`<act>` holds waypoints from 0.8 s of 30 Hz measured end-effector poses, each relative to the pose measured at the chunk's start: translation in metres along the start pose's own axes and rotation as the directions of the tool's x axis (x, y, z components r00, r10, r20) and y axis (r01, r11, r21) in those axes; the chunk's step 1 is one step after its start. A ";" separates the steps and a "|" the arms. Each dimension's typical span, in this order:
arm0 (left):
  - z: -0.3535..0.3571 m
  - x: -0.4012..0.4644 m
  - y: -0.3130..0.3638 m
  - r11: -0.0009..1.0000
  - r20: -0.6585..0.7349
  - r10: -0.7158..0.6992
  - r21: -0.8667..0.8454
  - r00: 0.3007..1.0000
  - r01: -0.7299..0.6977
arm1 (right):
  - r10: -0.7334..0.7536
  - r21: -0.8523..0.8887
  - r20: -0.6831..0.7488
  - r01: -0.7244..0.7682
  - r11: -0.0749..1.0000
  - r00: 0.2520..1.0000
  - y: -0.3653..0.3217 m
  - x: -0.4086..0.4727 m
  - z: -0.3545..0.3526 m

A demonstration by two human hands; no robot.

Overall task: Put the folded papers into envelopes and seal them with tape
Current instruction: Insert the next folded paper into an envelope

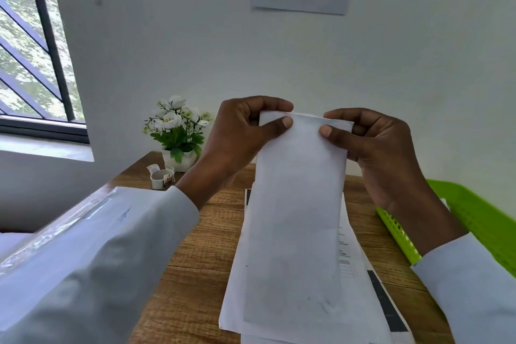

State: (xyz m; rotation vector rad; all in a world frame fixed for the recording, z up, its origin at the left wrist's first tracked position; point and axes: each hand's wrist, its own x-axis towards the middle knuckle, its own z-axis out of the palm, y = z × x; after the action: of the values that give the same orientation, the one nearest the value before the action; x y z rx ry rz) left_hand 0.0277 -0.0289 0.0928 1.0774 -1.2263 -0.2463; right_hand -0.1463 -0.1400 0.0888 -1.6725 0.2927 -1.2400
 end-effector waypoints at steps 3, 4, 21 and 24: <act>-0.002 0.002 0.001 0.997 -0.005 0.005 0.073 1.000 -0.005 | -0.011 -0.016 0.011 0.011 1.000 1.000 -0.002 0.003 -0.001; -0.003 0.003 0.001 0.996 -0.007 0.009 0.089 1.000 -0.008 | -0.013 -0.019 0.018 0.013 1.000 1.000 -0.003 0.005 -0.001; -0.005 0.020 0.009 0.972 -0.002 0.012 0.233 1.000 -0.011 | 0.123 -0.062 0.096 -0.118 0.991 0.988 -0.006 0.009 0.000; -0.008 0.019 0.004 0.989 -0.037 -0.096 0.107 0.995 0.099 | 0.156 -0.028 0.110 -0.154 0.988 0.982 -0.005 0.008 0.005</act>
State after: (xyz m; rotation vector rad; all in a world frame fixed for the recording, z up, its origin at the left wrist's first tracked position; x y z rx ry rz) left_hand 0.0404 -0.0349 0.1079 1.2329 -1.1706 -0.2387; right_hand -0.1402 -0.1403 0.0978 -1.6951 0.3604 -1.0268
